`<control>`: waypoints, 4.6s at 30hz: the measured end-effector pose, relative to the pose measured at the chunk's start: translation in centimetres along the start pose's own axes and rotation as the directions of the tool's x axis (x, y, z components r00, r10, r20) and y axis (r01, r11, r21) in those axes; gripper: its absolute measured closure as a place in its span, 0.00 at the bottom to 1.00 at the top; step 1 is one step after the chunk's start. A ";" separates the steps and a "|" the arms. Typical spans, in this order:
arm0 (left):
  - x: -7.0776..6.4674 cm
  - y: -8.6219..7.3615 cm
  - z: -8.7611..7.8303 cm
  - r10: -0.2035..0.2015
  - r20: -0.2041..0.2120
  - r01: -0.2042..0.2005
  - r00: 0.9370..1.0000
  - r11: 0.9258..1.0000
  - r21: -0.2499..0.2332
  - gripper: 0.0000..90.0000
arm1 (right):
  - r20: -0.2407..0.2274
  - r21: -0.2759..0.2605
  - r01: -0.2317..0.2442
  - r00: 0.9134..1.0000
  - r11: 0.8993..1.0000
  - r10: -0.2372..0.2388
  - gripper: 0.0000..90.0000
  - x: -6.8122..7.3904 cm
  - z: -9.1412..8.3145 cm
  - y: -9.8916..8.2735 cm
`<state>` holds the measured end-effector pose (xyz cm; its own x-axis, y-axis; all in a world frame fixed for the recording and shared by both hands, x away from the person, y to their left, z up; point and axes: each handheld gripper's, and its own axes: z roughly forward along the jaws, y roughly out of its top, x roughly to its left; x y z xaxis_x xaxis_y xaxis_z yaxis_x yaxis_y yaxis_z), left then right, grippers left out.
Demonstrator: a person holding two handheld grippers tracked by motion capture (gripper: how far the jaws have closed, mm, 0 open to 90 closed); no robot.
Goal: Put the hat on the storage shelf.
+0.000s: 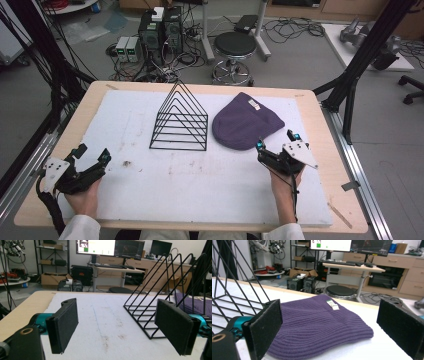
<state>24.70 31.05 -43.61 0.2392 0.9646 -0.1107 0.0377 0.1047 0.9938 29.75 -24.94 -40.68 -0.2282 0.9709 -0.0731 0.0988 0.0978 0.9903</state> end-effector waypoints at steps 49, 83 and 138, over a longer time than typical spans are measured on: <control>0.3 -0.2 0.2 -0.027 0.003 0.026 1.000 0.999 0.038 0.22 | -0.441 0.291 0.290 0.886 0.912 -0.141 0.06 2.0 10.0 0.8; 0.2 -0.3 0.3 -0.018 0.023 0.017 1.000 0.999 0.045 0.22 | -0.550 0.439 0.396 0.828 0.807 -0.107 0.14 3.2 12.5 -2.5; 0.3 -0.4 0.4 -0.028 0.039 0.026 0.999 0.998 0.060 0.22 | -0.023 0.066 0.163 0.986 0.984 -0.162 0.82 0.3 8.5 4.1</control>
<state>25.17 31.16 -44.00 0.2760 0.9511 -0.1391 0.1024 0.1148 0.9881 38.28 -22.40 -37.69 -0.2636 0.9368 -0.2301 0.1237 0.2694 0.9550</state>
